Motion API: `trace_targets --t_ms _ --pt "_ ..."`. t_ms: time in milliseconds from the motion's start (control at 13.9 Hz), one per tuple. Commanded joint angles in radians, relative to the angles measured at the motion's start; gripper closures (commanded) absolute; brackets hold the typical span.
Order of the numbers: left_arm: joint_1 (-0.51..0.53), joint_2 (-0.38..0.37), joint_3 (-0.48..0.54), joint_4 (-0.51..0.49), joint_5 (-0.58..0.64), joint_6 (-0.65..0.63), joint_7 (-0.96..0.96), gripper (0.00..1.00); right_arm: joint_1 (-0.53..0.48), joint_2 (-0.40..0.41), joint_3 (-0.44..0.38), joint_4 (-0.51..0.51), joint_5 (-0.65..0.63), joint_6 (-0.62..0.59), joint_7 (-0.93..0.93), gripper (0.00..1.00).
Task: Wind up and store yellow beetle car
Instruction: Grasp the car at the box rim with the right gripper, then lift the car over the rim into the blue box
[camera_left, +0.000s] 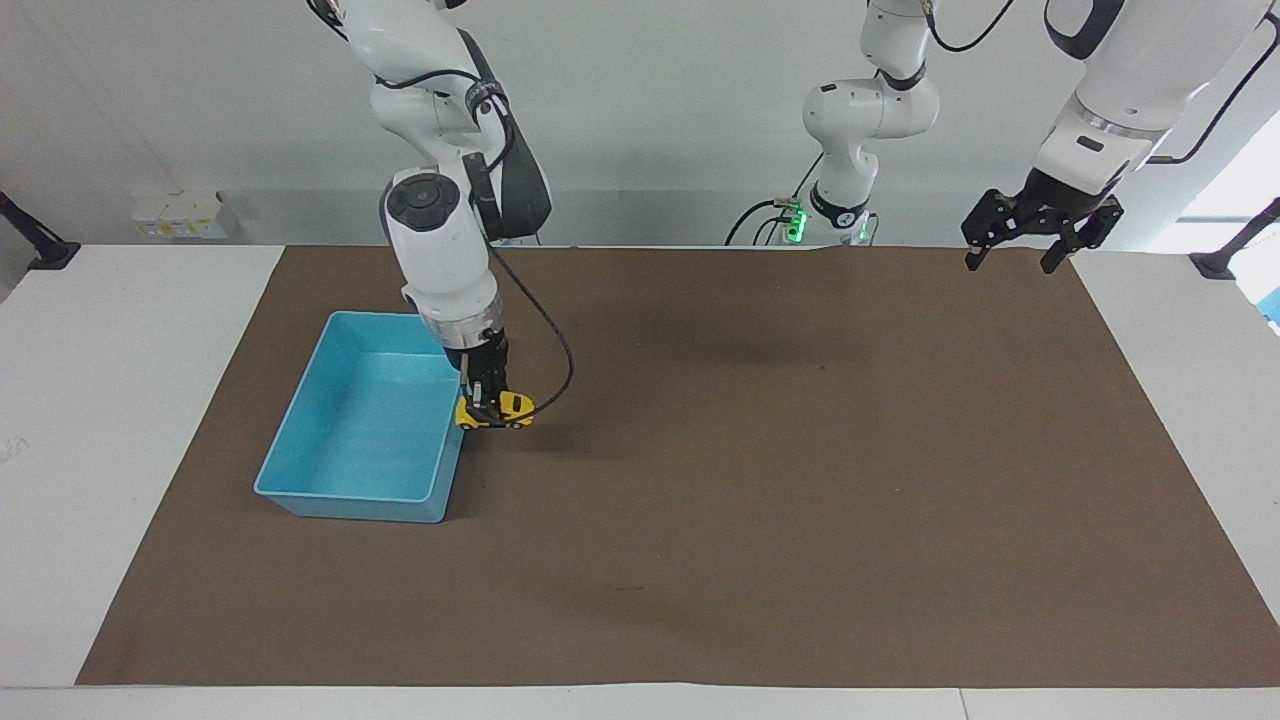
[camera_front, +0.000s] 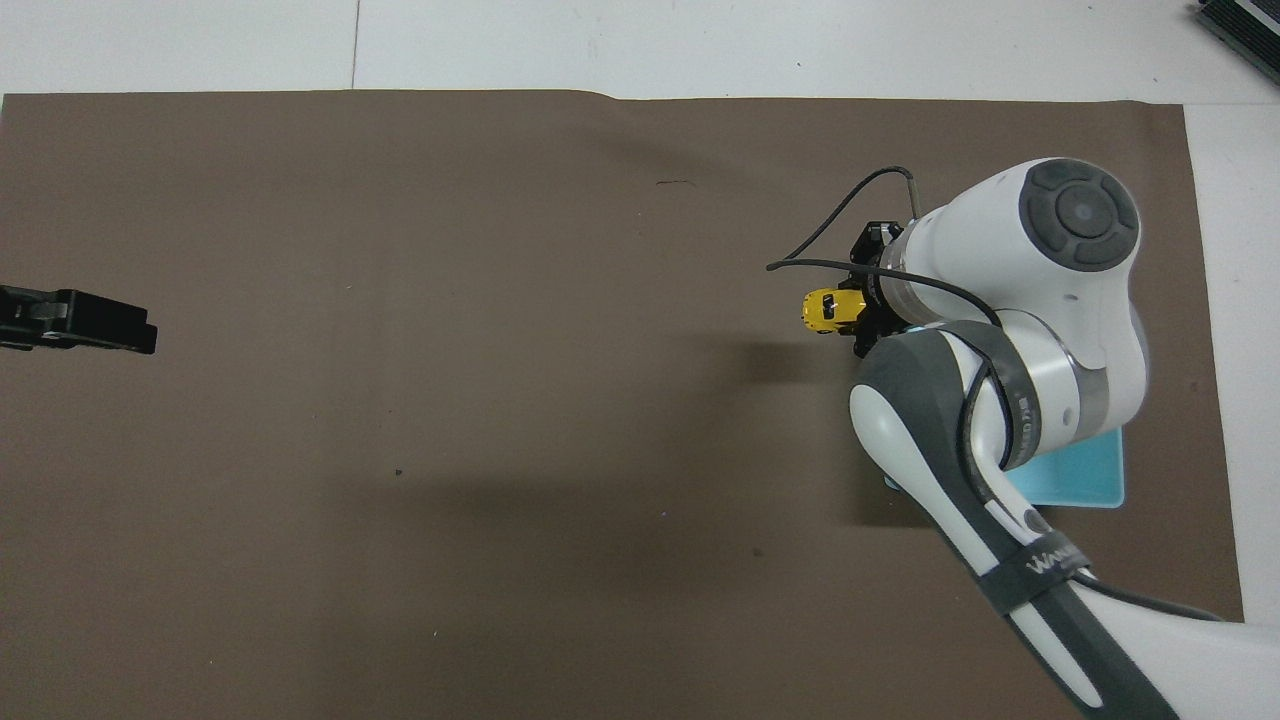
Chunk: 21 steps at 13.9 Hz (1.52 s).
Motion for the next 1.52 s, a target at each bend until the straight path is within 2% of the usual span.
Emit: trace_targets --t_ms 0,505,1010,1443 --pt "0.015 -0.013 -0.007 0.001 -0.010 -0.017 -0.006 0.00 -0.025 -0.053 0.005 -0.011 0.059 -0.026 -0.072 1.00" --pt "0.015 -0.013 -0.007 0.001 -0.010 -0.017 -0.006 0.00 -0.038 -0.167 0.003 -0.006 0.060 -0.114 -0.302 1.00" --pt "0.015 -0.013 -0.007 0.001 -0.010 -0.017 -0.006 0.00 -0.053 -0.190 -0.004 -0.006 0.063 -0.169 -0.663 1.00" --pt "0.015 -0.013 -0.007 0.001 -0.010 -0.017 -0.006 0.00 -0.155 -0.201 -0.007 -0.012 0.122 -0.255 -1.015 1.00"
